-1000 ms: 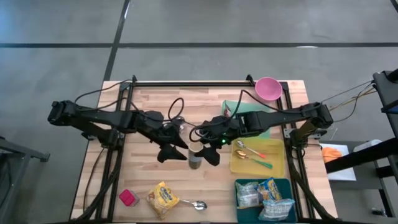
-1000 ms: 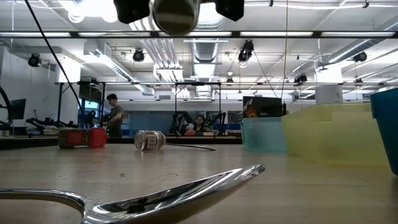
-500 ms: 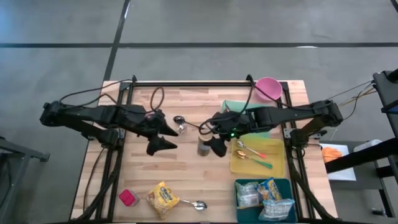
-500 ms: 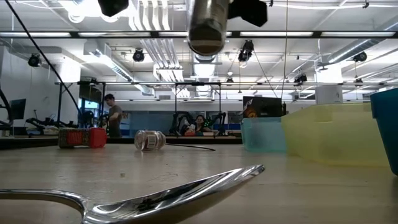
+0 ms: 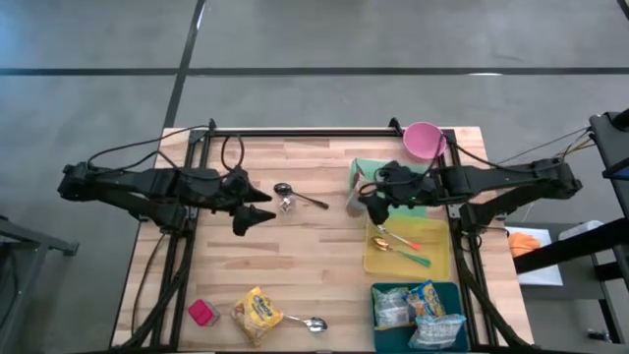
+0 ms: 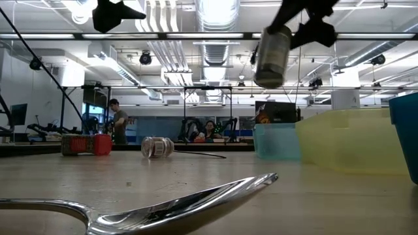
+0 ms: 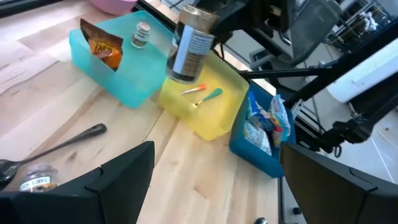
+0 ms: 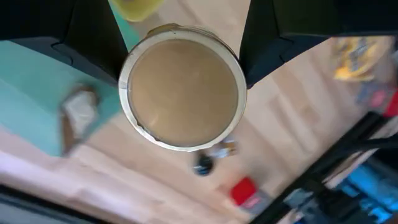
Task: Pick & Place Food Item
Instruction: Put the golden seasoning bottle into the green bin
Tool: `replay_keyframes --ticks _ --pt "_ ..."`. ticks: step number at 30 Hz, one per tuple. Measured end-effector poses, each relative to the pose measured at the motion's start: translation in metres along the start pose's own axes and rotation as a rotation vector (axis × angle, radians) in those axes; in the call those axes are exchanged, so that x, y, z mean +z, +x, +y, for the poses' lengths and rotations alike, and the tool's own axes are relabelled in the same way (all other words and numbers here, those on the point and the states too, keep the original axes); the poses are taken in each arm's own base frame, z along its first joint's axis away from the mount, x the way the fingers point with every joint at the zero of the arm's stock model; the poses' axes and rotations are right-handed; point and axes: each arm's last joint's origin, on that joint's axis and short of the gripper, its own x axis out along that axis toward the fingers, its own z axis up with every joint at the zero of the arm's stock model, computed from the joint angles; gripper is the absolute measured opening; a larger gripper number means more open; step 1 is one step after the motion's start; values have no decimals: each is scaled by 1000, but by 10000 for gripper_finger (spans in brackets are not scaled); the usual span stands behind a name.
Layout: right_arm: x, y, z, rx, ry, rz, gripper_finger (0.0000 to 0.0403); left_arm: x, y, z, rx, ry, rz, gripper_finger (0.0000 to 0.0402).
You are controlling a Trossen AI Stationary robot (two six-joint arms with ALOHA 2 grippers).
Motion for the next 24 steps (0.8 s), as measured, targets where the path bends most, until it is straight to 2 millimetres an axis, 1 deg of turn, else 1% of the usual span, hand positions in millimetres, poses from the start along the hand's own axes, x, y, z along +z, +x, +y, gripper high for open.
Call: replay_keyframes --ticks 2,5,10,20,24 --pt "-6 -1 -10 -39 7 -22 257 -1 1 0 -2 -2 -7 349" --pt "-14 0 -21 -86 14 -46 257 0 2 1 -7 -15 -22 349" --pt "-22 9 -31 -168 -1 -63 257 1 2 1 2 -20 -30 349" --pt "-30 27 -38 -250 -22 -76 257 5 0 4 26 -44 -69 349" --pt "-31 32 -38 -264 -26 -84 257 11 -11 5 18 -36 -112 349"
